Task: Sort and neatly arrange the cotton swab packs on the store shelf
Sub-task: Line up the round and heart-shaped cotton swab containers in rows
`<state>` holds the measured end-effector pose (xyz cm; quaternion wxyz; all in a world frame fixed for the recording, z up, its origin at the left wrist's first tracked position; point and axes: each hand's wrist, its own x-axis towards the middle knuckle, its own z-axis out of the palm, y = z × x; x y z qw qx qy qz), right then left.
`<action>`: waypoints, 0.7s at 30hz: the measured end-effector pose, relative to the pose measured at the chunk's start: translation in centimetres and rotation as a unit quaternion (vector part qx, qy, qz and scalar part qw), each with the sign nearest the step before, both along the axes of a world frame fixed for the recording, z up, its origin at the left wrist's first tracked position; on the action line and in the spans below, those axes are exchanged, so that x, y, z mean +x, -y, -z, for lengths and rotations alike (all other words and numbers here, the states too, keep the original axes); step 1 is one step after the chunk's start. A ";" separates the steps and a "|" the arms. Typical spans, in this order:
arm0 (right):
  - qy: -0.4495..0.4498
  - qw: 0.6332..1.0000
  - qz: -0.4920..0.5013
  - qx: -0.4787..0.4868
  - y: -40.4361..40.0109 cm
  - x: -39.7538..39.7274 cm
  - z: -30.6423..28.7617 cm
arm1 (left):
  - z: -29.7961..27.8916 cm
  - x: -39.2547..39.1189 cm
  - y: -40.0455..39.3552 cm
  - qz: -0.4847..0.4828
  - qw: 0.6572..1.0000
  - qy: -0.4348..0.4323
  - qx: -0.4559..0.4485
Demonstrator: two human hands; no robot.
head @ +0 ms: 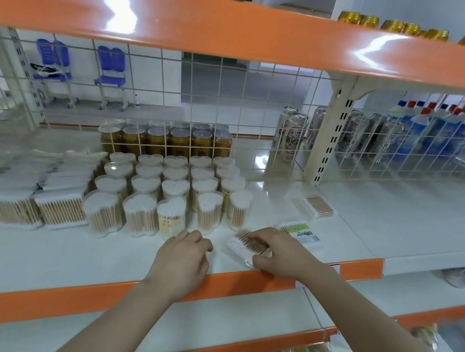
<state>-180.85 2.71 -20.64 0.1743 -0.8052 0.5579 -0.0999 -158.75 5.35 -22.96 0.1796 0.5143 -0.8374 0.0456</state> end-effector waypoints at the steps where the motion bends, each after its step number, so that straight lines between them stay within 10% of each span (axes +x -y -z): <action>1: 0.001 1.000 -0.009 0.003 -0.2 0.1 0.0 | 0.0 0.0 -0.1 -0.005 1.000 0.005 0.000; 21: 0.043 0.997 -0.054 -0.047 -1.8 0.0 -0.3 | -1.1 -0.2 -0.9 -0.075 0.995 -0.029 0.057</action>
